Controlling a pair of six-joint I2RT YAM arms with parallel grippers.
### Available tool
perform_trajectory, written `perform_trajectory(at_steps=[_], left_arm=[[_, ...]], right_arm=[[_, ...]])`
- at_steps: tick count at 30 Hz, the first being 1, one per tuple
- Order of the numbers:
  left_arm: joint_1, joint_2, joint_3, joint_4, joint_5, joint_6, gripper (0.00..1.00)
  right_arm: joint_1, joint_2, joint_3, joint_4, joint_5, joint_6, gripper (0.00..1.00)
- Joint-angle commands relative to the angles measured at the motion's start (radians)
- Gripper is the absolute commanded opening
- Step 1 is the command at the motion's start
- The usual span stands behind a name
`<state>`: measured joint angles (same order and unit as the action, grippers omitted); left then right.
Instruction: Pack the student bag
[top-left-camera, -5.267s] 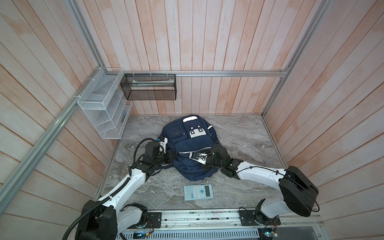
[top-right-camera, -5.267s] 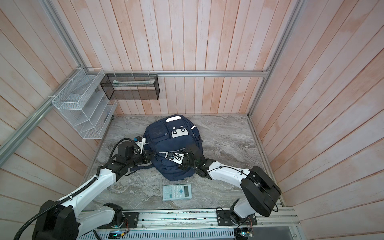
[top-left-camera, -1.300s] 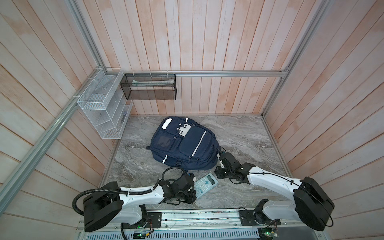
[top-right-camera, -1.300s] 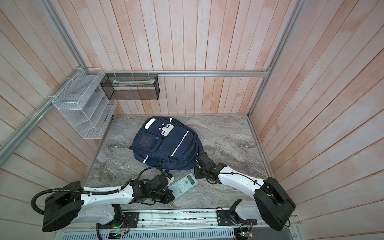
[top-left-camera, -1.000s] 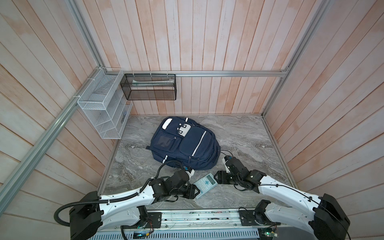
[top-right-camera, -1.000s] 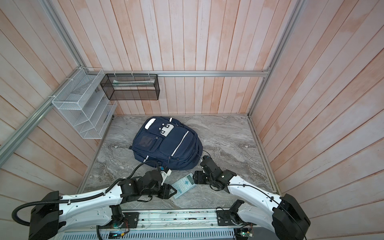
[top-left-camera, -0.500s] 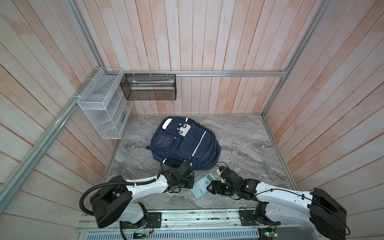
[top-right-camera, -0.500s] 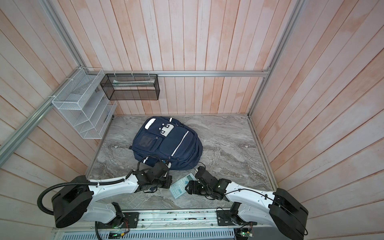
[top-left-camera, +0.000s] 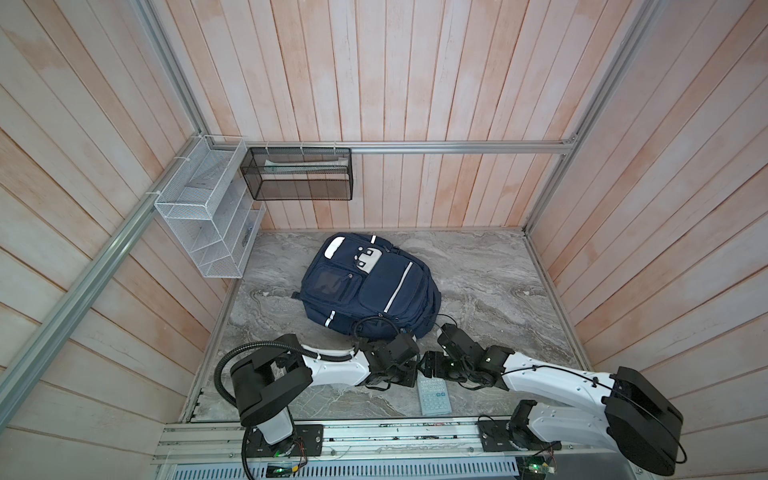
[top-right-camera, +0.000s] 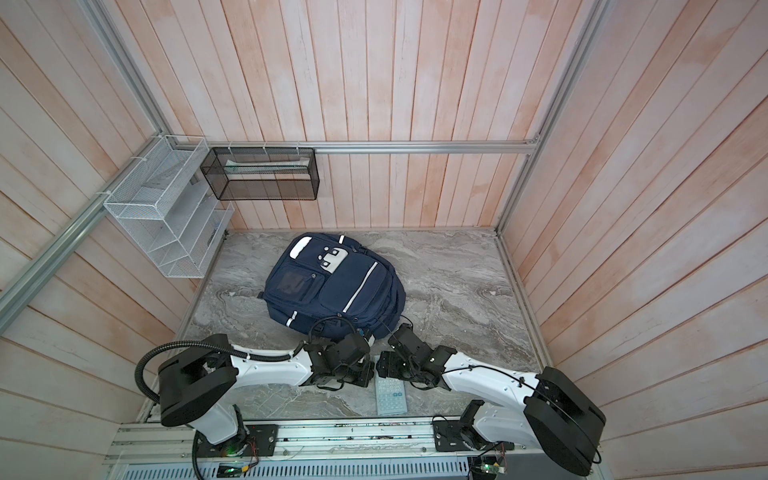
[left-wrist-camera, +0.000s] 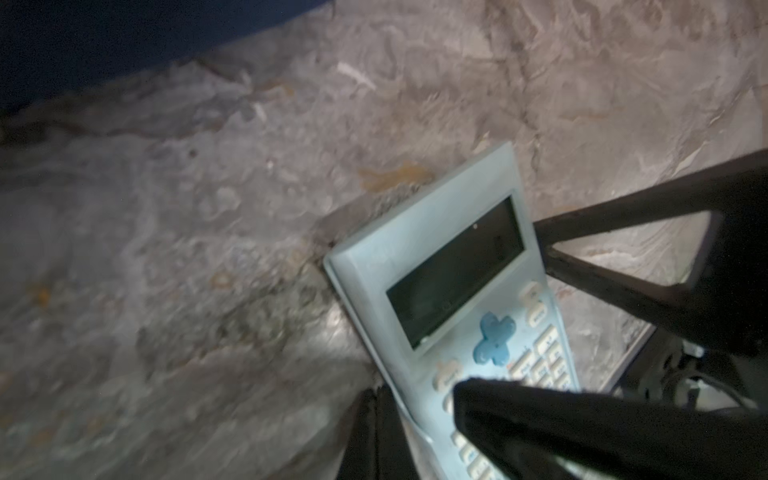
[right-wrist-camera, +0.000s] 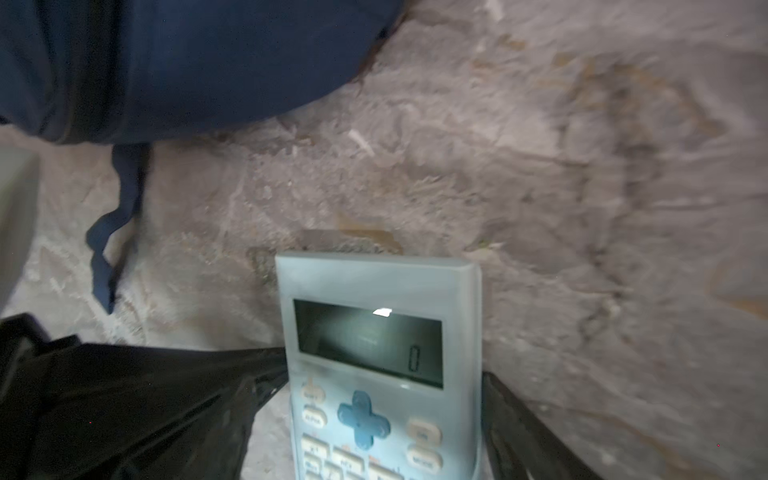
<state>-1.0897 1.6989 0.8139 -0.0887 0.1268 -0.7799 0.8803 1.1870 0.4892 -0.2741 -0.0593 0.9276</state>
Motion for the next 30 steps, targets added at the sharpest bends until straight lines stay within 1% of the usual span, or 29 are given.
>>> perform_trajectory(at_steps=[1,6,9,12,14,15,18,20,21,22,26,27,30], left_arm=[[-0.006,0.070,0.068,0.080,0.028,-0.006,0.00],[0.005,0.166,0.177,0.070,0.038,0.012,0.00],[0.025,0.186,0.209,0.102,0.065,0.000,0.00],[0.035,0.181,0.244,0.102,0.055,-0.003,0.00],[0.039,0.163,0.242,0.101,0.051,-0.003,0.06],[0.039,0.151,0.236,0.100,0.053,-0.001,0.14],[0.037,0.084,0.187,0.089,0.051,0.000,0.27],[0.036,0.017,0.136,0.089,0.042,-0.007,0.45],[0.036,-0.025,0.105,0.080,0.031,-0.014,0.52],[0.034,-0.060,0.083,0.068,0.023,-0.015,0.55],[0.034,-0.227,-0.006,0.037,0.015,-0.039,0.57],[0.034,-0.268,-0.022,0.024,0.014,-0.043,0.58],[0.036,-0.357,-0.036,-0.056,-0.025,-0.038,0.59]], right_arm=[[-0.015,0.012,0.013,-0.095,0.041,-0.034,0.81],[-0.106,-0.005,-0.009,-0.070,0.006,-0.098,0.74],[-0.172,-0.005,-0.010,-0.024,-0.006,-0.142,0.75],[-0.220,0.020,0.022,-0.035,0.014,-0.193,0.82],[-0.234,0.043,0.055,-0.095,0.038,-0.220,0.85],[-0.236,0.053,0.067,-0.125,0.047,-0.227,0.86],[-0.230,0.046,0.054,-0.156,0.010,-0.233,0.88],[-0.204,0.022,0.041,-0.175,0.007,-0.216,0.88],[-0.185,0.001,0.031,-0.186,0.020,-0.200,0.89],[-0.171,-0.014,0.025,-0.198,0.026,-0.182,0.90],[-0.090,-0.067,0.001,-0.203,0.033,-0.100,0.91],[-0.066,-0.065,0.001,-0.215,0.045,-0.078,0.97],[0.002,-0.030,0.012,-0.261,0.092,-0.026,0.98]])
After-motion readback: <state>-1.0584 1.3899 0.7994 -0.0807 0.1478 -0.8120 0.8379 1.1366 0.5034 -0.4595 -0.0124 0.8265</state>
